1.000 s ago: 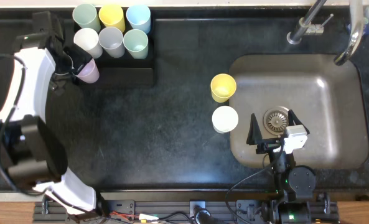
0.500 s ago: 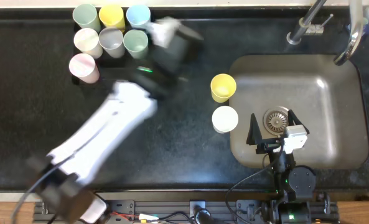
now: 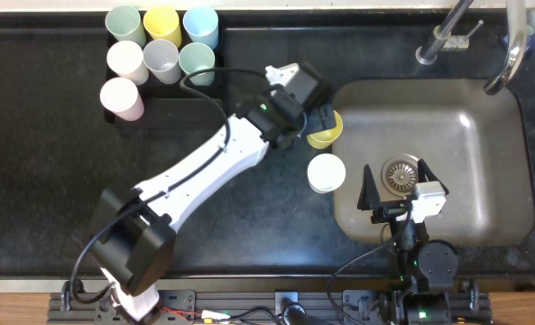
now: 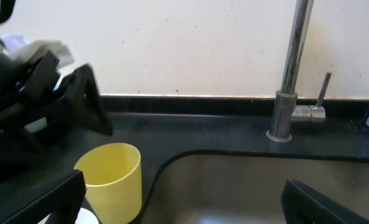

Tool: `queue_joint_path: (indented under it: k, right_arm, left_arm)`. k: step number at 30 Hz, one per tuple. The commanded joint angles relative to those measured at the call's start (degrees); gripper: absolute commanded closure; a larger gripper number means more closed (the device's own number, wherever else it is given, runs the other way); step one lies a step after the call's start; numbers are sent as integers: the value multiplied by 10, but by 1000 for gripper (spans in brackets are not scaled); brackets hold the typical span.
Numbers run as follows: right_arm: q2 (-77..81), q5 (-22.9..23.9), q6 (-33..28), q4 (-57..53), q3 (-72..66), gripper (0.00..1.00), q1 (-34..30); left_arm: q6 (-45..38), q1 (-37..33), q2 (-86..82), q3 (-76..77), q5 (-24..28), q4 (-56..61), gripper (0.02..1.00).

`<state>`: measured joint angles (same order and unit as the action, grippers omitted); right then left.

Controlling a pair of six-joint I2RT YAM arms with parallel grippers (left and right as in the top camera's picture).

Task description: Store Cups

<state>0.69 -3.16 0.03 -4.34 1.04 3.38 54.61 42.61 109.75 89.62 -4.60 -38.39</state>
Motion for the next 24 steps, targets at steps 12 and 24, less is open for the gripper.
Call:
queue_joint_path:
  k: [12,24]
  right_arm:
    - [-5,-4,2,3,-8,3,-1]
    - [-5,-4,2,3,-8,3,-1]
  left_arm:
    - [29,-17,51,9,90,-16,18]
    - [33,-24,53,13,69,-14,982]
